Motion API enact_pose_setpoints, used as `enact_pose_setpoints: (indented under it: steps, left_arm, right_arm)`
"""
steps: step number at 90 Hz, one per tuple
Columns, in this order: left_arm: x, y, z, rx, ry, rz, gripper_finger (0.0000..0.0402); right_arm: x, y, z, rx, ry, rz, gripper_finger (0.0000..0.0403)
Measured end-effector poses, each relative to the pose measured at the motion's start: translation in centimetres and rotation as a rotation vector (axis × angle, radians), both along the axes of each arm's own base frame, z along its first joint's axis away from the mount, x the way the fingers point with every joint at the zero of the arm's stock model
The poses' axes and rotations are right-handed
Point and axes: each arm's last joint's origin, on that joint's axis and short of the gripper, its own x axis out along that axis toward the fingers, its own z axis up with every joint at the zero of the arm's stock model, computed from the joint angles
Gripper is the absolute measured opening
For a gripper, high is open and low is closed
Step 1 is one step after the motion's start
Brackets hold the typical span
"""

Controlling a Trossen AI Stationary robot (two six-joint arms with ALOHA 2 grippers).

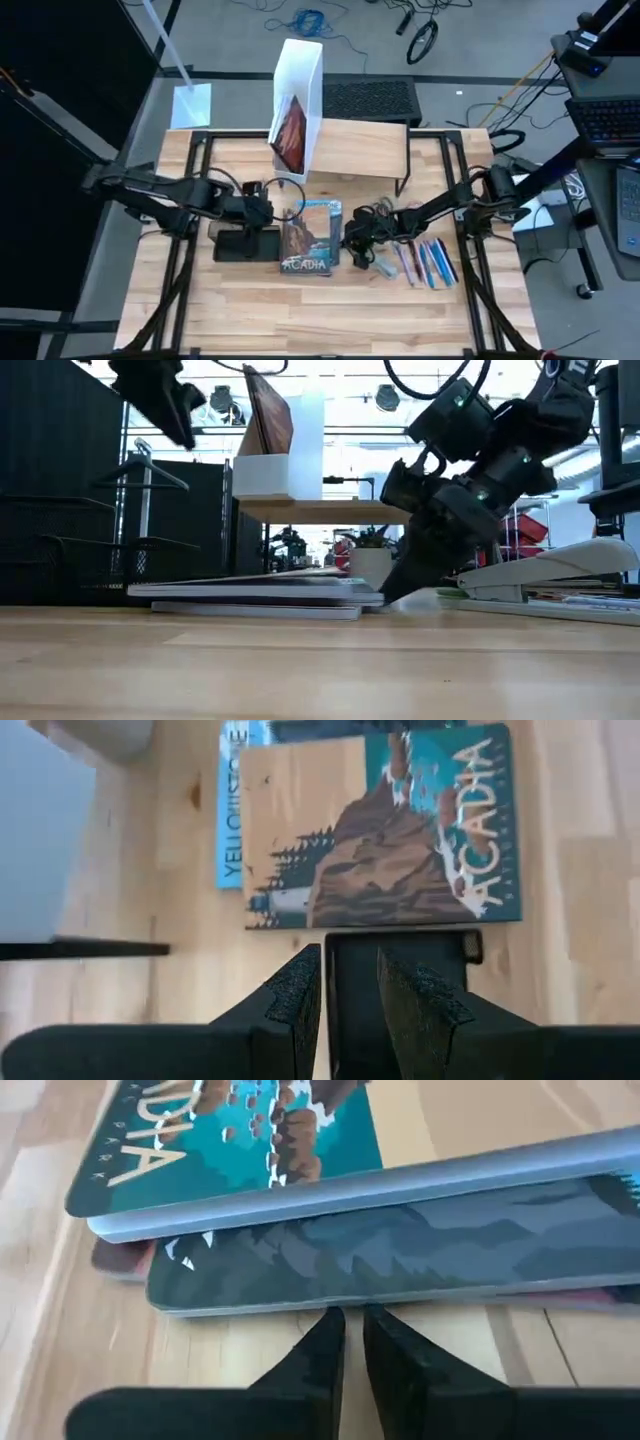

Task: Stock shelves
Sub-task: Remove the brown book from the white bookshelf on the shelf

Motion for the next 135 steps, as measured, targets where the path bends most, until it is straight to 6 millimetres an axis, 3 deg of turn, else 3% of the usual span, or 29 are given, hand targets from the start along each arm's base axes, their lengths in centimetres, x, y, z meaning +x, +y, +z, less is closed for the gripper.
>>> enact_pose_setpoints:
  steps: [14, 35, 60, 74, 95, 106, 121, 135]
  left_arm:
    - [0.2, 0.0, -1.1, 0.001, -0.015, -0.007, 0.0088]
    - [0.7, 0.1, -0.9, 0.006, -0.072, -0.025, 0.0088]
    - [1.2, 1.2, 0.0, 0.073, -0.176, 0.010, 0.0088]
    - [0.7, 2.3, 1.3, 0.131, -0.257, 0.096, 0.0088]
    - [-1.4, 2.9, 6.1, 0.198, -0.447, 0.198, 0.0088]
    - [-2.4, 3.1, 7.0, 0.233, -0.488, 0.233, 0.0088]
    - [-2.6, 2.9, 5.9, 0.157, -0.445, 0.226, 0.0088]
    - [-2.9, 2.3, 2.6, -0.060, -0.232, 0.152, 0.0088]
  right_arm:
    - [0.5, 0.2, -0.4, 0.041, -0.053, 0.008, 0.0024]
    - [-0.1, 0.2, 0.3, 0.036, 0.005, 0.011, 0.0024]
    - [-0.7, -0.3, 5.0, -0.001, -0.133, 0.028, 0.0024]
    - [-1.0, -1.2, 7.3, 0.017, -0.222, -0.014, 0.0024]
    - [-0.6, -2.6, 8.4, 0.036, -0.329, -0.071, 0.0036]
    - [-0.6, -2.9, 8.5, 0.030, -0.341, -0.080, 0.0055]
    - [-1.0, -2.9, 7.6, 0.016, -0.241, -0.074, 0.0070]
    - [-1.2, -2.8, 7.3, 0.014, -0.198, -0.072, 0.0070]
